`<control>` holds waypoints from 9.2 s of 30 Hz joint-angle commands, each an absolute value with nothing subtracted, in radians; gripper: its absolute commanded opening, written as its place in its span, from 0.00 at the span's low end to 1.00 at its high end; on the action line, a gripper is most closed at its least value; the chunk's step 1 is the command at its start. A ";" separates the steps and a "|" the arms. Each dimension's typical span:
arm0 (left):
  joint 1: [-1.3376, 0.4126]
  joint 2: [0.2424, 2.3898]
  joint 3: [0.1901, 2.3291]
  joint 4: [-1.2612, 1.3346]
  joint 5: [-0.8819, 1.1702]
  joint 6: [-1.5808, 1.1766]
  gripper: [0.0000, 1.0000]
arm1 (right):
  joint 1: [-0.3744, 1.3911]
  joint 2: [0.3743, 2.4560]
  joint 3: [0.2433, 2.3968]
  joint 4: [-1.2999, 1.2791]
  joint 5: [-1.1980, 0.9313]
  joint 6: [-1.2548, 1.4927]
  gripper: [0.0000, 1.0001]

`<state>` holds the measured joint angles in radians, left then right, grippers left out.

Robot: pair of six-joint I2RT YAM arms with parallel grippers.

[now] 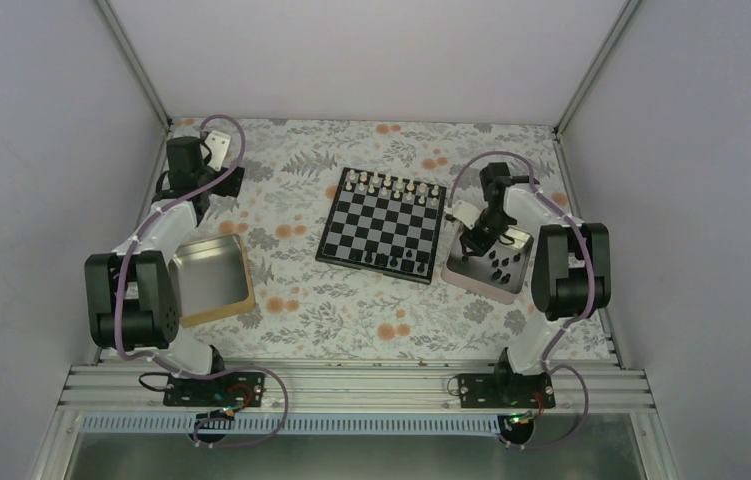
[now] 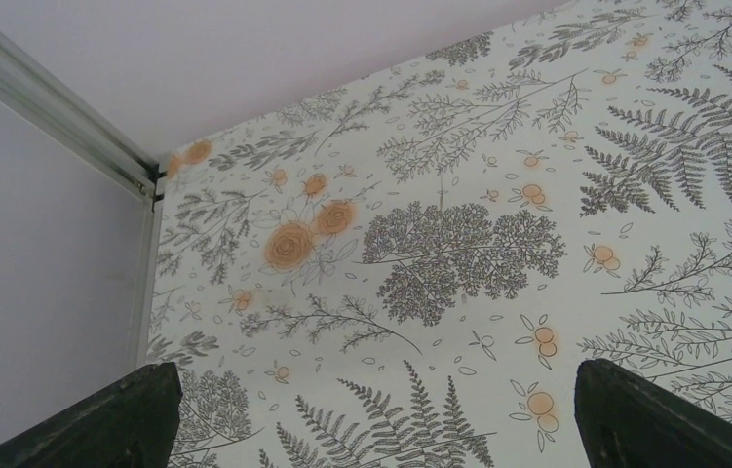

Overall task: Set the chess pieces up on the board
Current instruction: Pick up the chess piece from the storage box, then place the chess piece on the chessboard, then pick up the storage box at the center of the board, then place the storage box at the center of the board.

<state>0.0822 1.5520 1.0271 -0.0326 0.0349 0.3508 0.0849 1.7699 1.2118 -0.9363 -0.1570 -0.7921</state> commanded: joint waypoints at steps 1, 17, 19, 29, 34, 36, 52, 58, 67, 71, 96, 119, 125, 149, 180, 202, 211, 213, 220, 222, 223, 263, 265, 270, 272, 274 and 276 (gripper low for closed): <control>0.086 1.570 1.061 -0.024 0.043 0.339 1.00 | 0.095 1.790 1.197 -0.930 -0.176 -0.790 0.34; 0.086 1.580 1.063 -0.023 0.046 0.340 1.00 | 0.107 1.800 1.176 -0.919 -0.170 -0.777 0.21; 0.086 1.581 1.062 -0.024 0.046 0.341 1.00 | 0.107 1.790 1.181 -0.922 -0.164 -0.776 0.16; 0.086 1.564 1.047 -0.016 0.047 0.340 1.00 | 0.153 1.740 1.323 -1.040 -0.087 -0.759 0.09; 0.087 1.560 1.042 -0.011 0.053 0.340 1.00 | 0.263 1.760 1.502 -1.148 -0.034 -0.748 0.10; 0.086 1.556 1.040 -0.009 0.059 0.339 1.00 | 0.312 1.787 1.576 -1.182 -0.033 -0.747 0.10; 0.086 1.534 1.021 -0.005 0.064 0.339 1.00 | 0.631 2.060 1.766 -1.182 -0.102 -0.766 0.11; 0.086 1.536 1.023 -0.003 0.066 0.339 1.00 | 0.644 2.093 1.748 -1.157 -0.103 -0.771 0.11; 0.087 1.541 1.019 0.000 0.062 0.339 1.00 | 0.644 2.105 1.734 -1.143 -0.106 -0.782 0.11; 0.087 1.540 1.014 0.003 0.061 0.341 1.00 | 0.643 2.116 1.725 -1.139 -0.110 -0.784 0.11; 0.092 1.548 1.008 0.010 0.065 0.341 1.00 | 0.612 2.150 1.720 -1.122 -0.101 -0.787 0.11; 0.101 1.546 1.006 0.013 0.072 0.341 1.00 | 0.611 2.161 1.741 -1.101 -0.089 -0.780 0.24; 0.103 1.542 1.005 0.012 0.072 0.341 1.00 | 0.603 2.111 1.739 -1.103 -0.075 -0.769 0.35; 0.047 1.524 1.207 -0.127 0.122 0.422 1.00 | -0.009 1.705 1.514 -0.879 -0.081 -0.716 0.48; -0.175 1.606 1.335 -0.186 -0.002 0.508 1.00 | -0.106 1.888 1.410 -0.828 -0.115 -1.017 0.49; -0.164 1.679 1.344 -0.181 -0.014 0.511 1.00 | -0.147 1.943 1.544 -0.928 -0.075 -1.063 0.05; -0.164 1.662 1.335 -0.180 -0.013 0.509 1.00 | -0.205 1.905 1.571 -0.984 -0.056 -1.115 0.05; -0.164 1.661 1.335 -0.180 -0.013 0.509 1.00 | -0.229 1.906 1.624 -1.048 -0.090 -1.117 0.05; -0.163 1.640 1.328 -0.178 -0.013 0.505 1.00 | -0.244 1.885 1.757 -1.194 -0.177 -1.135 0.05; -0.163 1.631 1.322 -0.176 -0.014 0.504 1.00 | -0.239 1.886 1.806 -1.237 -0.202 -1.136 0.05; -0.162 1.626 1.319 -0.175 -0.014 0.505 1.00 | -0.234 1.888 1.829 -1.259 -0.219 -1.136 0.05; 0.125 1.382 1.093 -0.144 0.123 0.518 1.00 | 0.923 2.293 2.269 -1.287 -0.250 -0.635 0.04; 0.132 1.379 1.082 -0.137 0.127 0.517 1.00 | 0.929 2.310 2.286 -1.281 -0.243 -0.632 0.04; 0.147 1.373 1.063 -0.126 0.137 0.511 1.00 | 0.942 2.369 2.327 -1.273 -0.213 -0.630 0.05; 0.151 1.371 1.054 -0.121 0.139 0.513 1.00 | 0.950 2.388 2.342 -1.276 -0.203 -0.633 0.05; 0.157 1.372 1.048 -0.117 0.144 0.515 1.00 | 0.955 2.401 2.345 -1.276 -0.189 -0.637 0.05; 0.162 1.379 1.049 -0.117 0.149 0.516 1.00 | 0.958 2.408 2.346 -1.275 -0.188 -0.639 0.05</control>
